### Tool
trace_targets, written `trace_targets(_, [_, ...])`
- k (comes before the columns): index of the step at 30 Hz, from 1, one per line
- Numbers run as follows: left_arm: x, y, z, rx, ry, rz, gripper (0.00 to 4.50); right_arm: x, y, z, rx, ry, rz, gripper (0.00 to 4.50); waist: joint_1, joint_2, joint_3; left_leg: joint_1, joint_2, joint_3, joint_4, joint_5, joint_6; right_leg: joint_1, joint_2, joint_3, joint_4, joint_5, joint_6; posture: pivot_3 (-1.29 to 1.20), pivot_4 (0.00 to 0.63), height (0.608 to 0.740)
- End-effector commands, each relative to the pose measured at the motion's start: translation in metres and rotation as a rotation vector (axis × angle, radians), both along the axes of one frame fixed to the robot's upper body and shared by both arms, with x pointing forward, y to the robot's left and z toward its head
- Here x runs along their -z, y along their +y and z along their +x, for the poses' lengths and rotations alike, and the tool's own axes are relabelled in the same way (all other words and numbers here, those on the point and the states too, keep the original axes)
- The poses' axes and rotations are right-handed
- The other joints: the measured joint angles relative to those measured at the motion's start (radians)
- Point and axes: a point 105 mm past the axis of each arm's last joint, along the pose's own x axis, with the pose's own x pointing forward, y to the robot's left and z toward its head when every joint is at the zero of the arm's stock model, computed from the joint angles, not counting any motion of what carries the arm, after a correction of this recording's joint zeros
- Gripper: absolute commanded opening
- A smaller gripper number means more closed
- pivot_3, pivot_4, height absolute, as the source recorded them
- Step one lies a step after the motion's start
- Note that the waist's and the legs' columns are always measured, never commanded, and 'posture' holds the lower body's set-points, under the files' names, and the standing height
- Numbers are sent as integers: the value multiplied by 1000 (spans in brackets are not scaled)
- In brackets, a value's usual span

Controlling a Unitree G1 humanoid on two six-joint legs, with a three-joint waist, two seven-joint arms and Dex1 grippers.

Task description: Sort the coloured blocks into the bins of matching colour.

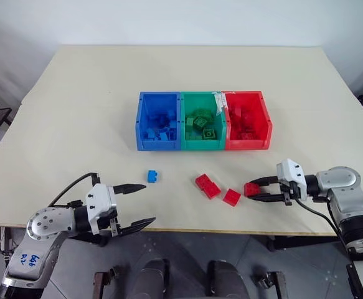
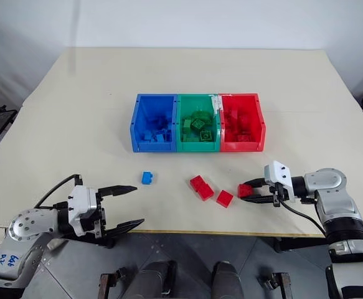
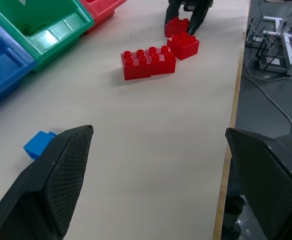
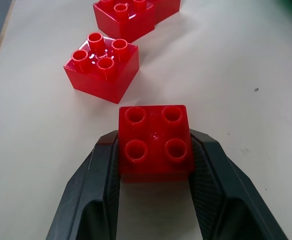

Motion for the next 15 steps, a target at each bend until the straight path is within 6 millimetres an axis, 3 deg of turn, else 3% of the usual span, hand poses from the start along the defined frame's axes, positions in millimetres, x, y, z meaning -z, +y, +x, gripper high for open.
trace_targets(1, [-28,-1,10,-62,-99,-93,4500,-51,2,20,126,-129,202,1471,-1,0,0,0,0,0,0,0,0,0,0,0,0,0,0,0,150,740])
trace_targets(3, [-35,1,15,-107,-114,-142,4500,-76,4,37,221,-197,294,1471,-4,0,0,0,1,0,1,0,0,0,1,0,1,0,0,0,150,740])
trace_targets(6, [-40,1,20,-136,-115,-173,4500,-98,6,65,379,-281,358,1471,-9,0,0,0,3,1,1,-1,-2,-1,4,3,1,0,0,0,150,740])
trace_targets(12, [-45,1,24,-142,-112,-169,4500,-111,9,106,582,-374,367,1471,-4,0,0,0,7,3,0,-2,-4,-2,8,4,2,1,-2,0,150,740])
trace_targets(15, [-46,1,23,-146,-113,-167,4500,-112,13,112,592,-368,386,2510,-5,0,0,-1,6,3,0,-3,-3,-2,8,4,2,1,-2,0,150,740])
